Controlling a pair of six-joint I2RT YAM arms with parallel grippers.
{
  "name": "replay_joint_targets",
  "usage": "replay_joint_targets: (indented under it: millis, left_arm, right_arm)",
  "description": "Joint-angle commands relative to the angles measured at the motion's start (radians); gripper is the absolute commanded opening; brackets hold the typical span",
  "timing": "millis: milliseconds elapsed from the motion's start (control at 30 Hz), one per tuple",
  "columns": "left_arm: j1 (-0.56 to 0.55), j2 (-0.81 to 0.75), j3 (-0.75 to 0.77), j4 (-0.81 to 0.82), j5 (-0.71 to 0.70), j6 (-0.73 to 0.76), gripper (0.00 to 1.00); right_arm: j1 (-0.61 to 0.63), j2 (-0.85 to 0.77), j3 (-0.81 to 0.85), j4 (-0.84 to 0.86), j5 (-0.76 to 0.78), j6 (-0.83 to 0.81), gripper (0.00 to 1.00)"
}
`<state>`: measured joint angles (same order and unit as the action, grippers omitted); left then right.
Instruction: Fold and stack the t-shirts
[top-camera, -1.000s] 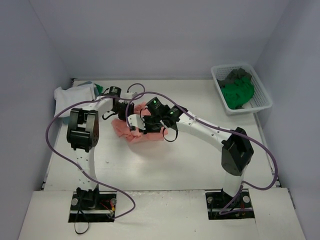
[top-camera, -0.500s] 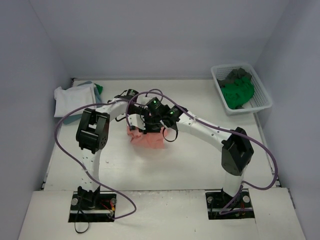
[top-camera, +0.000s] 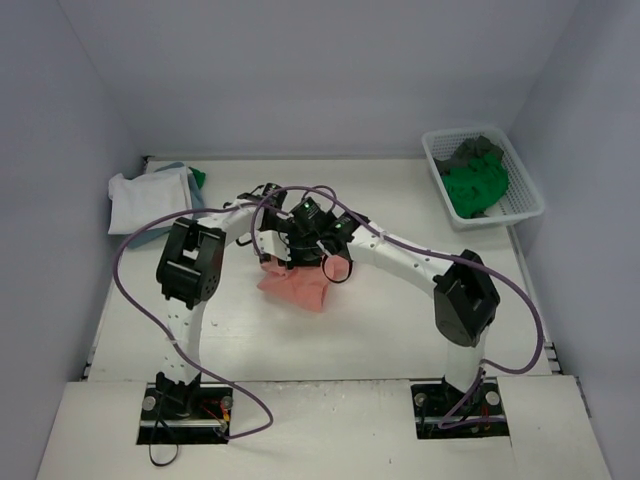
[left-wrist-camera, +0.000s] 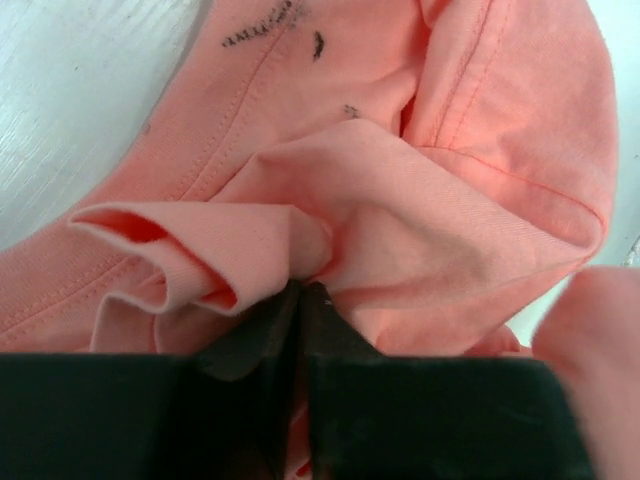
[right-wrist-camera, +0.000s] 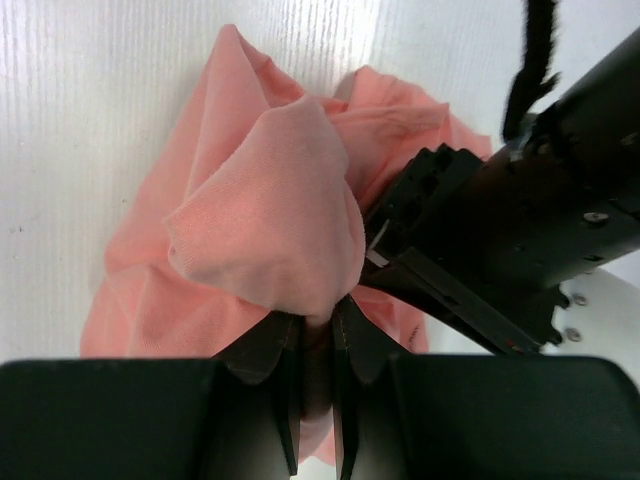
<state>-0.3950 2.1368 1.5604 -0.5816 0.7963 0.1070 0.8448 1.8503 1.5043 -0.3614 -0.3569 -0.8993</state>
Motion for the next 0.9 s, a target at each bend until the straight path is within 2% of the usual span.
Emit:
replay_joint_targets:
  millis: [0,100,200,400,533,867]
  left_arm:
    - [0.024,-0.069,0.006,-0.034,0.007,0.039,0.08]
    - [0.053,-0.094,0.001,-0.034,0.009,0.043,0.21]
    - [0.087,-0.117,-0.005,-0.034,0.029,0.052,0.24]
    - [0.084,-0.091,-0.010,-0.040,0.072,0.071,0.24]
    - [0.071,-0.063,0.001,-0.044,0.089,0.071,0.19]
    - [0.064,-0.058,0.000,-0.043,0.101,0.076,0.19]
  right_arm:
    - [-0.007,0.000,-0.006,0.030,0.018,-0.020,0.00]
    - [-0.012,0.012,-0.010,0.032,0.016,-0.026,0.00]
    - [-0.029,0.027,-0.004,0.035,0.007,-0.030,0.00]
    - [-0.055,0.040,0.011,0.079,0.018,-0.009,0.00]
    - [-0.065,0.036,0.016,0.108,0.029,-0.003,0.00]
    - [-0.089,0.061,0.059,0.205,0.032,0.042,0.00]
